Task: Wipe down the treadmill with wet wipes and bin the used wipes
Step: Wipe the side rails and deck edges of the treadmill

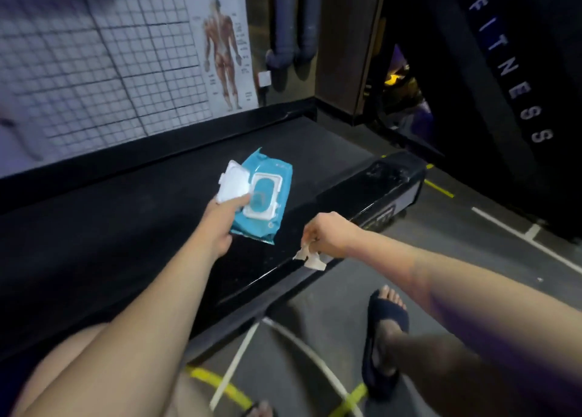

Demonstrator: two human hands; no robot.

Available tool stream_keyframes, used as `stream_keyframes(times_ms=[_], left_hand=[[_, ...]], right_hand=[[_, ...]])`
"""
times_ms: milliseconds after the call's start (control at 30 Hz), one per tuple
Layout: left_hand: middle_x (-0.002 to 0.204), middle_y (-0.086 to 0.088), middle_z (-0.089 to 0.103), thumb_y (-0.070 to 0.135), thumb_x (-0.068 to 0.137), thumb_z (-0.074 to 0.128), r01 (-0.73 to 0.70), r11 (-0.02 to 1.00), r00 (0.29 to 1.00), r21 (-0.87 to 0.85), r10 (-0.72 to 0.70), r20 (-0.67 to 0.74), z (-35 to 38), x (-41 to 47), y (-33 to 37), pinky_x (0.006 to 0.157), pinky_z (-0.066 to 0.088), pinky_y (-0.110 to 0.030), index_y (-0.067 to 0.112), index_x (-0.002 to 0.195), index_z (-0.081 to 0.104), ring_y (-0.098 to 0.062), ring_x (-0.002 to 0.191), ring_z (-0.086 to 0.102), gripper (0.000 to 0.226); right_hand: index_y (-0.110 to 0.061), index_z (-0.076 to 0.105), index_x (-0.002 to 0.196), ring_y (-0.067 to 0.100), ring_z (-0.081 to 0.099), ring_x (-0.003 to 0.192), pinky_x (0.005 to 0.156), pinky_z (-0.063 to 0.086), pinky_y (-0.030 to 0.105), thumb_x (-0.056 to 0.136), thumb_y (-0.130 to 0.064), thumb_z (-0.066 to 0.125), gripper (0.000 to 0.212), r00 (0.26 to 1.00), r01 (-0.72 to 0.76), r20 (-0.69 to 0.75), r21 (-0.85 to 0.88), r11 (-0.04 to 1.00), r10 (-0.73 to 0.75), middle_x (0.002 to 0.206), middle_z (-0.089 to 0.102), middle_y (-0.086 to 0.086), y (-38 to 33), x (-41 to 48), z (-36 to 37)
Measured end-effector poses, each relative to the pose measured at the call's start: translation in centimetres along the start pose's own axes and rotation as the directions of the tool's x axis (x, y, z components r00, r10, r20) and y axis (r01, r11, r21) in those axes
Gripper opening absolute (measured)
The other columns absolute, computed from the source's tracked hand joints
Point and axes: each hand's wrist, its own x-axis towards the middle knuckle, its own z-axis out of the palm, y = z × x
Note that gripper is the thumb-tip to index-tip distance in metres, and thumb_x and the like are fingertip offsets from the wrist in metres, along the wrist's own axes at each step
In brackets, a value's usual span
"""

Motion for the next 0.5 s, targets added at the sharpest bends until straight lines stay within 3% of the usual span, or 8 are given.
stream_keyframes(times_ms=[133, 233, 300, 367, 400, 467, 500], left_hand=[[0.107, -0.019, 0.079, 0.002, 0.09, 0.074, 0.003, 0.996, 0.997, 0.094, 0.004, -0.075, -6.3, -3.4, 1.2, 0.084, 0.065, -0.049, 0.006, 0.127, 0.069, -0.037, 0.098, 0.077, 0.038], [0.103, -0.021, 0.077, 0.0, 0.089, 0.07, 0.011, 0.996, 0.986, 0.084, 0.003, -0.164, -9.6, -6.2, 2.4, 0.088, 0.063, -0.054, 0.009, 0.114, 0.068, -0.038, 0.096, 0.077, 0.027], [0.108, -0.02, 0.077, 0.007, 0.078, 0.076, 0.02, 0.998, 0.976, 0.055, -0.008, -0.22, -12.1, -7.7, 2.7, 0.091, 0.062, -0.056, 0.009, 0.12, 0.065, -0.039, 0.098, 0.077, 0.043], [0.112, -0.018, 0.077, 0.016, 0.064, 0.077, 0.024, 0.998, 0.96, 0.058, -0.006, -0.279, -14.9, -8.8, 2.2, 0.093, 0.062, -0.056, 0.009, 0.13, 0.062, -0.037, 0.099, 0.077, 0.068], [0.112, -0.018, 0.077, 0.017, 0.064, 0.076, 0.026, 0.998, 0.955, 0.053, -0.009, -0.297, -16.3, -9.1, 1.8, 0.093, 0.062, -0.056, 0.009, 0.132, 0.062, -0.037, 0.099, 0.077, 0.07], [0.112, -0.018, 0.077, 0.013, 0.075, 0.074, 0.038, 0.998, 0.949, 0.046, -0.021, -0.316, -17.8, -10.1, 1.1, 0.091, 0.063, -0.054, 0.008, 0.131, 0.062, -0.037, 0.098, 0.077, 0.057], [0.112, -0.018, 0.077, 0.01, 0.082, 0.072, 0.043, 0.998, 0.942, 0.041, -0.027, -0.333, -18.1, -10.5, 0.9, 0.089, 0.064, -0.052, 0.007, 0.13, 0.062, -0.037, 0.098, 0.077, 0.049]], right_hand=[[-0.01, 0.076, 0.096, 0.015, 0.063, 0.082, 0.074, 0.046, 0.024, 0.084, -0.013, 0.069, 0.014, 0.999, 0.031, 0.028, 0.143, 0.989, -0.035, 0.088, 0.072, 0.001, -6.7, 0.7, 6.3], [-0.01, 0.072, 0.09, 0.015, 0.062, 0.081, 0.069, 0.046, 0.025, 0.085, -0.015, 0.071, 0.007, 0.993, 0.067, 0.082, 0.213, 0.975, -0.086, 0.089, 0.072, 0.006, -11.3, 1.8, 11.4], [-0.012, 0.071, 0.093, 0.006, 0.058, 0.077, 0.067, 0.043, 0.018, 0.086, -0.023, 0.078, 0.015, 0.975, 0.109, 0.154, 0.304, 0.946, -0.162, 0.087, 0.071, -0.002, -14.4, 1.8, 13.7], [-0.015, 0.071, 0.091, -0.001, 0.054, 0.07, 0.068, 0.044, 0.014, 0.087, -0.02, 0.08, 0.011, 0.909, 0.095, 0.296, 0.537, 0.838, -0.293, 0.077, 0.065, -0.01, -17.0, 1.0, 15.6], [-0.018, 0.072, 0.093, 0.0, 0.056, 0.071, 0.072, 0.046, 0.015, 0.088, -0.017, 0.079, 0.009, 0.852, 0.034, 0.389, 0.629, 0.777, -0.352, 0.078, 0.065, -0.011, -18.0, 0.3, 16.2], [-0.023, 0.073, 0.108, 0.006, 0.066, 0.085, 0.082, 0.052, 0.021, 0.09, -0.021, 0.078, 0.019, 0.756, -0.05, 0.52, 0.651, 0.757, -0.398, 0.093, 0.074, -0.007, -19.2, -0.9, 17.0], [-0.025, 0.071, 0.116, 0.008, 0.068, 0.089, 0.083, 0.053, 0.023, 0.09, -0.026, 0.077, 0.026, 0.752, -0.023, 0.535, 0.605, 0.796, -0.385, 0.097, 0.074, -0.006, -19.4, -1.3, 16.9]])
